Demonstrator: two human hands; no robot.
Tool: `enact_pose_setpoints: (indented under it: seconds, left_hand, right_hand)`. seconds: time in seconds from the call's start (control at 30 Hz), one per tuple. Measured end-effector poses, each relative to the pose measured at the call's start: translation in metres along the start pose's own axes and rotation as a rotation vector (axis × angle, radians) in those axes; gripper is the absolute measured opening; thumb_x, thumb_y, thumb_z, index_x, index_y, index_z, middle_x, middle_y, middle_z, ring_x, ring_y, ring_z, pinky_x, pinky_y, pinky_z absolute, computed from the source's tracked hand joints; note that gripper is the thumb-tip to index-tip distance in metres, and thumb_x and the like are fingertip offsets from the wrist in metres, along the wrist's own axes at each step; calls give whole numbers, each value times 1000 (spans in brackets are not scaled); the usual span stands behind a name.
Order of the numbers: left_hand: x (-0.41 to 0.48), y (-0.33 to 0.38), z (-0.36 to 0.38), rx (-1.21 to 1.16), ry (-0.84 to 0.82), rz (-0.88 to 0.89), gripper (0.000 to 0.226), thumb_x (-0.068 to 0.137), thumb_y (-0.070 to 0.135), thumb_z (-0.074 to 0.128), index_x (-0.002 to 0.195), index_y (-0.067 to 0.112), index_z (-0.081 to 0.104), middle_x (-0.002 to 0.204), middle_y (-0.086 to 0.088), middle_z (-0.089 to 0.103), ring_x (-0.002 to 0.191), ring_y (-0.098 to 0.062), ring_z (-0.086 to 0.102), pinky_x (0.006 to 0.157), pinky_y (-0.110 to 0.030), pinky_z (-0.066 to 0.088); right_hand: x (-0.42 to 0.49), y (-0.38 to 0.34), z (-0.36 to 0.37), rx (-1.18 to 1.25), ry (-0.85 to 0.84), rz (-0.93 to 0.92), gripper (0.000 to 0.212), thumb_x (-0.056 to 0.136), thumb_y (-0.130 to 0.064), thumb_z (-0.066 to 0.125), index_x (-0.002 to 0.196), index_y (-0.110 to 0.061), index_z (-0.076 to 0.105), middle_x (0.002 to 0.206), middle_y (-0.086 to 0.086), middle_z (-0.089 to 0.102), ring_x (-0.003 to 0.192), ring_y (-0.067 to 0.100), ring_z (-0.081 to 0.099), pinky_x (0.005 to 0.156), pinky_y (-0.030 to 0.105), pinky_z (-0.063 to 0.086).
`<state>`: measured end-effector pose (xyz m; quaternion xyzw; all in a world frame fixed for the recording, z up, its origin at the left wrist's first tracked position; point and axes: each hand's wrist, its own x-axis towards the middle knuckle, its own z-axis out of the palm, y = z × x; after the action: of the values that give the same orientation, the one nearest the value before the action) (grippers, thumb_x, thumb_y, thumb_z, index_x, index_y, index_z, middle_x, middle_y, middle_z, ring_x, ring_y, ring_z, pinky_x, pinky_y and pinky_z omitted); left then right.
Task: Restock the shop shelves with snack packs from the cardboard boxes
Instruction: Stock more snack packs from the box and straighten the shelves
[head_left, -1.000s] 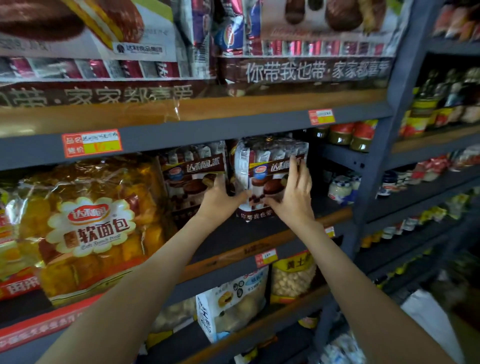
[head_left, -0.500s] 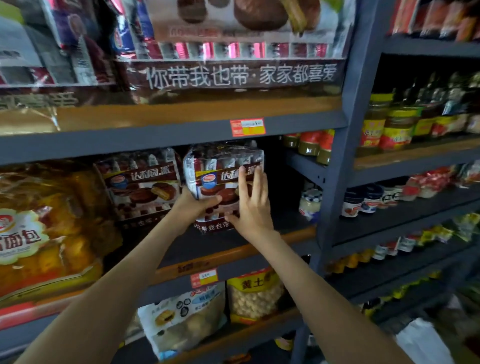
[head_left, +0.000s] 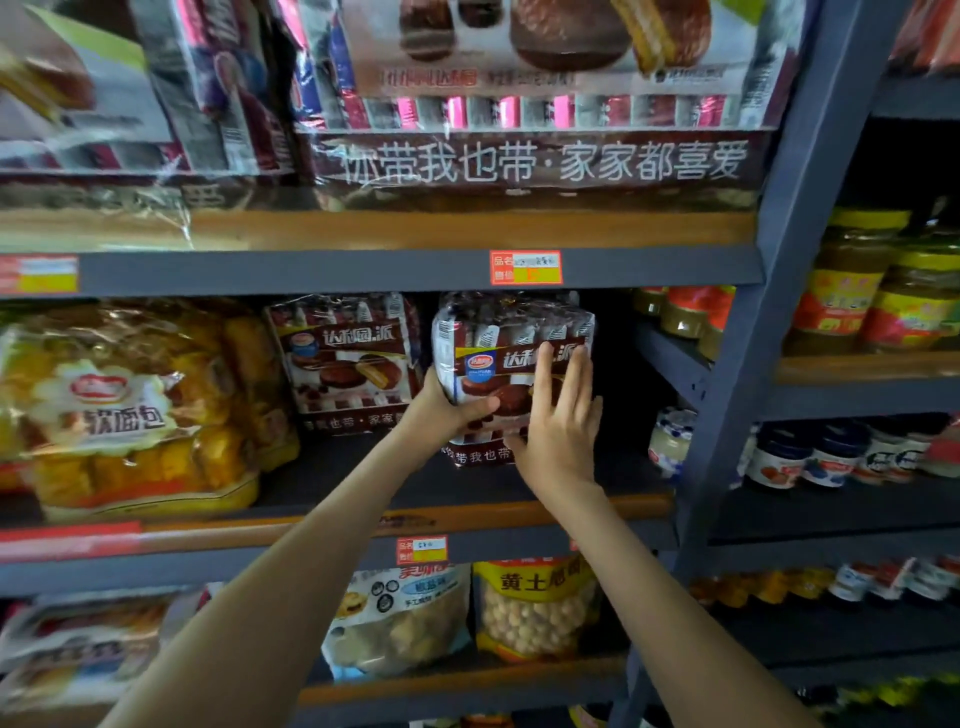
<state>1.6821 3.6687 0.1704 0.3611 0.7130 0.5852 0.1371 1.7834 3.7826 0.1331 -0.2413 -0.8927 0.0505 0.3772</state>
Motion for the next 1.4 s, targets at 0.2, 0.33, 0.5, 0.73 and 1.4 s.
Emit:
enact_pose_setpoints:
  seconds: [0.2,0.33,0.5,0.73,1.4]
  left_hand:
    - [-30,6,-32,399,448,124,44,97,34,53,133,10,45,127,-8,53,112,-21,54,87,-27,44]
    - [-40,-18,-79,1181,460,228,67,92,8,54,149,0,19,154,-24,20,142,-37,22,116,-38,22]
    - [-29,-36,-96,1506,465,185,100,87,18,65,150,10,-12,155,-18,-11,146,-36,10,115,-46,7]
    - [3,-39,-109,1667,275,-59,118,94,32,56,120,12,-57,127,-20,-58,136,-40,-31,108,-54,-17]
    - [19,-34,-118,1697,111,196,106,93,9,49,126,19,-51,127,-15,-58,121,-41,-44,109,-50,-18]
  right_hand:
    - [-14,-30,-6,35,177,-109,115,68,-27,83,152,-11,6,157,19,13,144,37,11,113,53,14]
    - [-17,-73,-6,70,229,-434,92,79,-11,72,150,-9,15,154,14,16,143,31,16,116,47,17]
    - [-10,-113,11,62,60,-497,85,78,0,68,149,-5,23,155,13,25,143,27,22,117,38,19]
    - [6,-142,31,-127,-118,-324,92,72,-1,72,148,3,20,157,18,20,145,31,21,113,35,15]
    - [9,-103,23,-43,-129,-489,72,88,6,52,150,-3,16,160,6,6,147,15,-6,117,32,-2]
